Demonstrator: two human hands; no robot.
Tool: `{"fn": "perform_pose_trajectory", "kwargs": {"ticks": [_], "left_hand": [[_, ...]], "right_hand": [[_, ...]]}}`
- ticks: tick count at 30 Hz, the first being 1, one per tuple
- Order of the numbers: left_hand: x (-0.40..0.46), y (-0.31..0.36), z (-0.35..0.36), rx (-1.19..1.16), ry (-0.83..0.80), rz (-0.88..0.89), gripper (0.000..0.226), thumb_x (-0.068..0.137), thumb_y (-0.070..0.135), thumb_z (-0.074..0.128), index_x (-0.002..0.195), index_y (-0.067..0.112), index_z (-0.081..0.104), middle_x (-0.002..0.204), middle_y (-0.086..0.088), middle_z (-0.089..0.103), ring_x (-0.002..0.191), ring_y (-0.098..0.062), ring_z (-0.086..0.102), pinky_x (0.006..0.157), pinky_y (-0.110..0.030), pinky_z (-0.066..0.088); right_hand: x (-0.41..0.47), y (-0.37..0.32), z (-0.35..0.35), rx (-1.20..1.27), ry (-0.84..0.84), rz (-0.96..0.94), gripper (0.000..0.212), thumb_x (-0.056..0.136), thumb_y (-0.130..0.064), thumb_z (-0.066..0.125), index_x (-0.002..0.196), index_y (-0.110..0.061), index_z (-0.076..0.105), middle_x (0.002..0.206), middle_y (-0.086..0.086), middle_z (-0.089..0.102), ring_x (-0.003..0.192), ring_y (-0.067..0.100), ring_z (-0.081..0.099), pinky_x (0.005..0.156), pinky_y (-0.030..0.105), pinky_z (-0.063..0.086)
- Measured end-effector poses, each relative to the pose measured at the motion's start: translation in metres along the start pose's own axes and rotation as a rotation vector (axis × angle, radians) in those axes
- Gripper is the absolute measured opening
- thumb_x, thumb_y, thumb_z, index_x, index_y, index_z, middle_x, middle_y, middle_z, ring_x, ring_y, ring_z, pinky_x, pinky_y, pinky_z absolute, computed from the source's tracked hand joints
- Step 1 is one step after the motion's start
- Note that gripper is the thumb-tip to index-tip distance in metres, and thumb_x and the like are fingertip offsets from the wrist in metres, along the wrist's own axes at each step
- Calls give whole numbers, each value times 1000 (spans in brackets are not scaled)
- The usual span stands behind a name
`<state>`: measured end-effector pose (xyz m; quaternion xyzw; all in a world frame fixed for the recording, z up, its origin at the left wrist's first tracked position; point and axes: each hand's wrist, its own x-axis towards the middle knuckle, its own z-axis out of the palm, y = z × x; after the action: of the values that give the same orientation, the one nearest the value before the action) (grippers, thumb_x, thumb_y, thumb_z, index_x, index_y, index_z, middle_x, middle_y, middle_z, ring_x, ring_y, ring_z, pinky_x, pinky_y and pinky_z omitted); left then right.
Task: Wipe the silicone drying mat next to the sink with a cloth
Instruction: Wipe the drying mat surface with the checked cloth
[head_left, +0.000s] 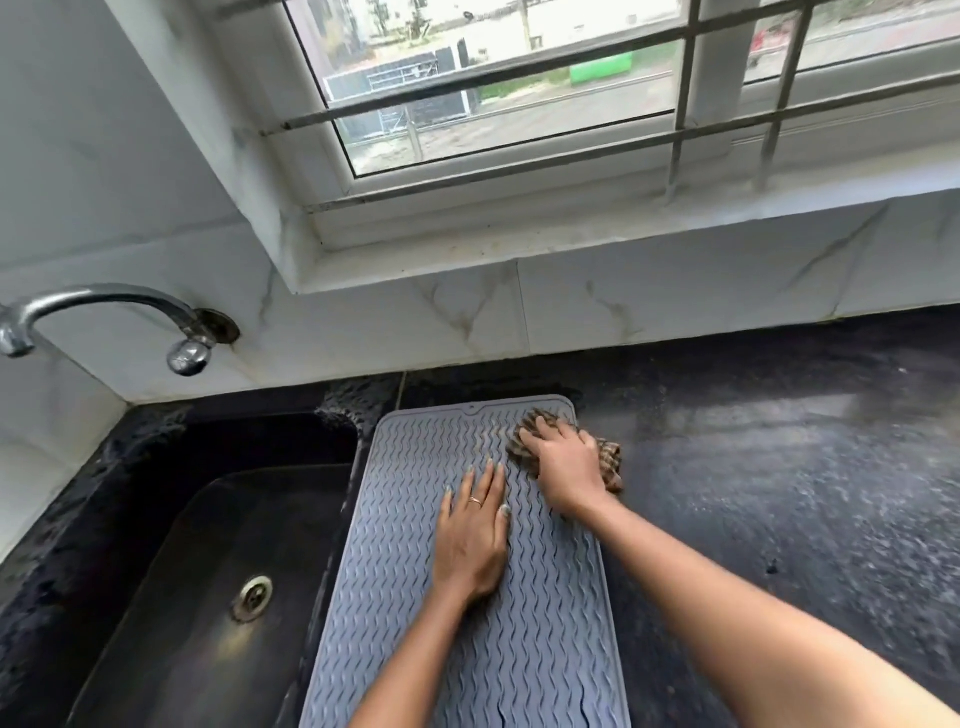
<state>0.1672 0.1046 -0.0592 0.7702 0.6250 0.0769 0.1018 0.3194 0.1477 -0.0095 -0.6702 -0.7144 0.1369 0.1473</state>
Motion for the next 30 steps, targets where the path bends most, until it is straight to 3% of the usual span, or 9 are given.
{"fn": "perform_pose_trajectory", "kwargs": {"ticks": [6, 11, 14, 16, 18, 20, 23, 26, 30], "left_hand": [[2, -2, 3, 19, -15, -3, 52, 102, 36, 18, 147, 33, -7, 156, 15, -8, 148, -11, -3, 119, -35, -4], [-2, 3, -1, 17, -16, 4, 53, 101, 37, 17, 149, 33, -5, 159, 12, -4, 148, -11, -1, 119, -36, -4], [-2, 3, -2, 7, -25, -12, 53, 101, 36, 18, 149, 31, -5, 158, 11, -5, 149, -12, -2, 120, -37, -5], [-8, 4, -3, -7, -25, -21, 54, 101, 36, 21, 150, 28, -2, 160, 8, -2, 148, -12, -2, 120, -37, -6], [-17, 3, -2, -26, -5, -19, 54, 101, 38, 22, 150, 29, 1, 160, 9, -1, 148, -12, -3, 118, -36, -7], [-25, 3, -2, -38, 0, -19, 55, 101, 39, 24, 150, 31, 1, 159, 11, -1, 148, -11, -4, 118, -35, -8], [-26, 5, -5, -30, -2, -33, 54, 101, 40, 23, 150, 32, 1, 160, 12, 0, 148, -11, -2, 119, -36, -4], [-25, 6, -5, -18, 5, -47, 53, 101, 40, 21, 150, 32, 3, 160, 12, 3, 149, -11, 0, 120, -36, -2], [-24, 5, -4, -3, -5, -52, 53, 101, 39, 21, 151, 32, 5, 160, 11, 4, 149, -12, 2, 121, -37, 1]], "right_hand": [[-79, -16, 23, 105, 398, -20, 29, 64, 2, 75, 82, -19, 76, 90, 2, 76, 75, 25, 68, 67, 42, 51], [-141, -26, 17, 118, 298, -18, 24, 50, 3, 80, 55, -19, 71, 67, -7, 71, 57, 21, 61, 54, 33, 45], [-129, -23, 1, 320, 216, 158, 30, 65, 3, 62, 65, -24, 75, 71, -11, 73, 68, 11, 63, 70, 31, 47], [-110, -22, -15, 539, 348, 276, 37, 72, 4, 55, 73, -27, 76, 82, -12, 75, 75, 4, 61, 80, 30, 47], [-77, -19, -27, 460, 454, 247, 46, 76, 7, 53, 101, -26, 72, 115, -4, 69, 103, 12, 56, 95, 37, 39], [-44, -15, -31, 297, 189, 159, 63, 80, 7, 50, 135, -25, 49, 151, 3, 36, 136, 25, 29, 111, 47, 22], [-27, -8, -12, 18, -187, 90, 71, 89, -1, 46, 149, -25, 16, 160, 7, -1, 144, 34, 3, 112, 59, 10], [-45, -9, 15, -239, -28, 17, 54, 95, -11, 39, 146, -15, 23, 157, 14, 16, 137, 37, 24, 103, 56, 30], [-74, -15, 22, -229, 145, -8, 35, 90, -10, 48, 123, -18, 56, 137, 7, 51, 112, 31, 51, 84, 45, 42]]}}
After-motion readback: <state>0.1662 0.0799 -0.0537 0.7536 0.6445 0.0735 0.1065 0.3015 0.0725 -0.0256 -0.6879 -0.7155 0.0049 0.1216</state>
